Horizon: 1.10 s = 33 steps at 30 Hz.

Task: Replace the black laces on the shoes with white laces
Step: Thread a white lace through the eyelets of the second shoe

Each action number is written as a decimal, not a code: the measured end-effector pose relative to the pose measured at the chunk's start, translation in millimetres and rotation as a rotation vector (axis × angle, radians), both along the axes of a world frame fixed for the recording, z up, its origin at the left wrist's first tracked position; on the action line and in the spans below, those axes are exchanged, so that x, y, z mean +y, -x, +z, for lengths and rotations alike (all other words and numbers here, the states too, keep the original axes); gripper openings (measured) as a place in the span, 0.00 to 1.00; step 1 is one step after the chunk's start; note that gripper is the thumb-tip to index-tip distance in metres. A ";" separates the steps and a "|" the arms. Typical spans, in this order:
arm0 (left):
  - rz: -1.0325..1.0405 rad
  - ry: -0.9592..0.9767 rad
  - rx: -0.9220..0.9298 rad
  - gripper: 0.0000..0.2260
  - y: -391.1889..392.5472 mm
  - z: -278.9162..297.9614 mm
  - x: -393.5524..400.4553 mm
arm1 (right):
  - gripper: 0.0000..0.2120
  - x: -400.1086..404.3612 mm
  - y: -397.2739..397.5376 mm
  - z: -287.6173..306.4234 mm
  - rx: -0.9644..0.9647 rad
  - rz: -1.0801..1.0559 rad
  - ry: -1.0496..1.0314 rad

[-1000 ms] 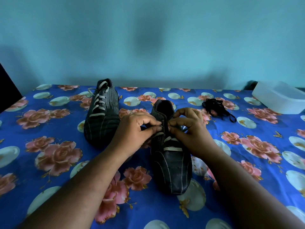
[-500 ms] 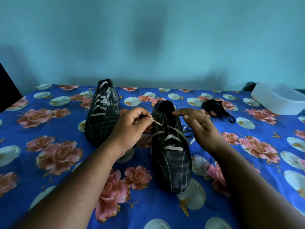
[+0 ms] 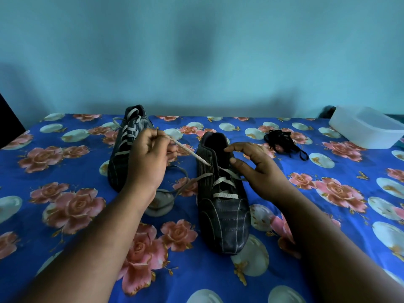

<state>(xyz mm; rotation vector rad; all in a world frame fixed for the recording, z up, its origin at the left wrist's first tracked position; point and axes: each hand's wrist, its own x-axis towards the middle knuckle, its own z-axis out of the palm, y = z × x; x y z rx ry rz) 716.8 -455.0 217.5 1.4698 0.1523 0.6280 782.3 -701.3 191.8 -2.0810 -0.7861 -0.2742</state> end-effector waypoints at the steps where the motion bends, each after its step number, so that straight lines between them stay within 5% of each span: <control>1: 0.005 -0.125 -0.021 0.03 -1.4 -4.1 2.3 | 0.11 0.2 0.6 0.1 -0.003 -0.002 -0.002; 5: -0.002 -0.806 -0.176 0.13 -1.3 -11.0 1.1 | 0.12 -0.9 0.5 -0.9 -0.001 -0.010 -0.018; 8: -0.067 -1.055 -0.174 0.13 3.1 -15.2 -11.8 | 0.14 0.1 1.0 -0.8 -0.035 -0.005 0.008; 13: -0.140 -0.997 -0.106 0.09 3.9 -21.1 -12.3 | 0.15 0.0 1.4 -0.1 -0.056 -0.012 0.027; 17: -0.184 -0.711 -0.049 0.05 -0.4 -15.9 -6.6 | 0.14 -0.9 0.9 0.1 -0.055 -0.015 0.022; 20: 0.080 -0.596 -0.027 0.11 -0.9 -8.4 7.7 | 0.13 -1.6 0.5 0.8 -0.044 -0.017 0.022; 25: 0.614 -0.845 0.213 0.08 3.7 4.8 25.1 | 0.10 -1.5 1.2 1.8 -0.038 -0.012 0.020; 28: 0.526 -0.940 0.246 0.07 0.1 -5.2 28.0 | 0.09 -2.4 1.8 2.3 -0.026 -0.013 0.013; 33: 0.164 -1.098 -0.032 0.13 3.7 -6.4 5.1 | 0.09 -0.9 2.7 2.0 -0.027 -0.006 0.006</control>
